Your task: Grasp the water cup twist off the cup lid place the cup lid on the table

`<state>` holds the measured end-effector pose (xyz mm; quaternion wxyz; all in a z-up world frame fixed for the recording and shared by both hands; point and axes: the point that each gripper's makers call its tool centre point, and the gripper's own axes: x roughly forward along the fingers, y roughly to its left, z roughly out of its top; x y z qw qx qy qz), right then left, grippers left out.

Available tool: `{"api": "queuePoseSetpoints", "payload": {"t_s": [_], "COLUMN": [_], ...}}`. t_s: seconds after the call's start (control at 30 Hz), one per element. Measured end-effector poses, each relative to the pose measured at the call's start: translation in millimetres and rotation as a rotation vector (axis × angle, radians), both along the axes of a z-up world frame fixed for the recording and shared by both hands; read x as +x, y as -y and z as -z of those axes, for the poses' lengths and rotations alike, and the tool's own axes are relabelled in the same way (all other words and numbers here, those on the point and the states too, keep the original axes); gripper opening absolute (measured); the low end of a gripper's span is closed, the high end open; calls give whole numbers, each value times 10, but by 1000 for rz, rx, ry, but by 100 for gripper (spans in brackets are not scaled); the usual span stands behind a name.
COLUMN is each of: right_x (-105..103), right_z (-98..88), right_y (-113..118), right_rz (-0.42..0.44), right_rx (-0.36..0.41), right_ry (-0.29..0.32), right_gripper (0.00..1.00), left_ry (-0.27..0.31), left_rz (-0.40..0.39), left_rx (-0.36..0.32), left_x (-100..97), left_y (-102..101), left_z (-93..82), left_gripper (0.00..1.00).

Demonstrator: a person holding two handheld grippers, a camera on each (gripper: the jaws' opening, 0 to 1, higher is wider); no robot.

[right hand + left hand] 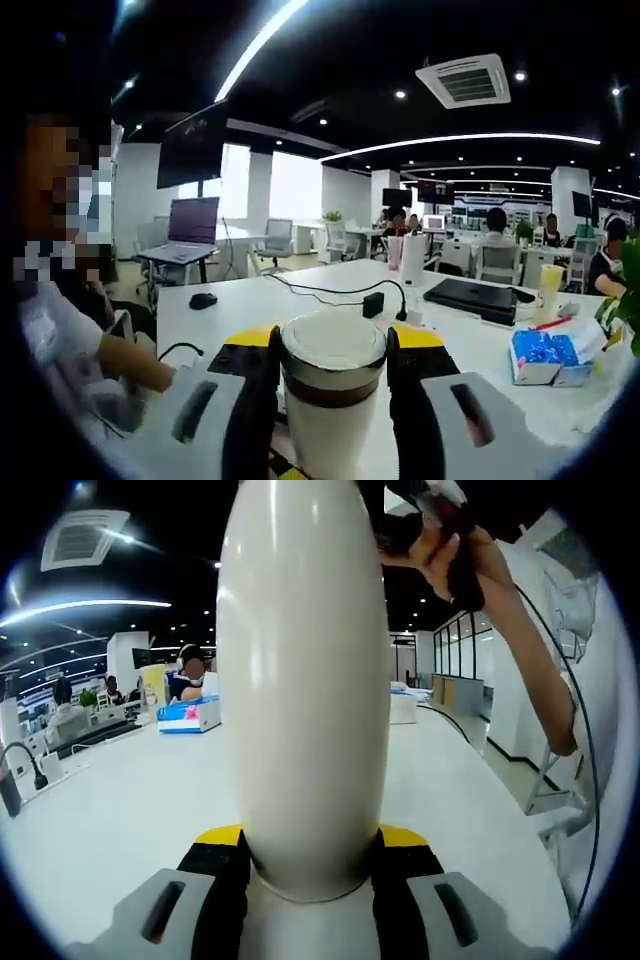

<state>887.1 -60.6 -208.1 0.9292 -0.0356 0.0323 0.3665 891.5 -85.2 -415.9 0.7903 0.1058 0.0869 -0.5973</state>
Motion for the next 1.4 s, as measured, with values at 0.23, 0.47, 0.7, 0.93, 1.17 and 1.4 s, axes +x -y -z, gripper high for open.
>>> {"api": "queuePoseSetpoints", "payload": {"t_s": [0.23,0.47,0.7,0.93,1.17,1.4], "right_x": [1,-15,-55,-80,-111,-177], "right_z": [0,2,-1,15,56,45], "right_y": [5,-19,-42,-50,-69,-81], "right_rz": [-85,-181,-374,-453,-404,-273], "right_rx": [10,4,9,36,-16,-87], "right_ry": [-5,-4,-2,-28,18,-33], "right_gripper": [44,44,44,45,46,69], "left_ry": [1,-1,0,1,2,2], "left_rz": [1,-1,-1,2,3,3], "left_rx": [1,0,1,0,0,0], "left_x": [2,8,11,4,1,-1], "left_y": [6,10,12,14,11,9], "left_z": [1,3,2,-1,-4,-4], "left_gripper": [49,49,49,49,49,49]}}
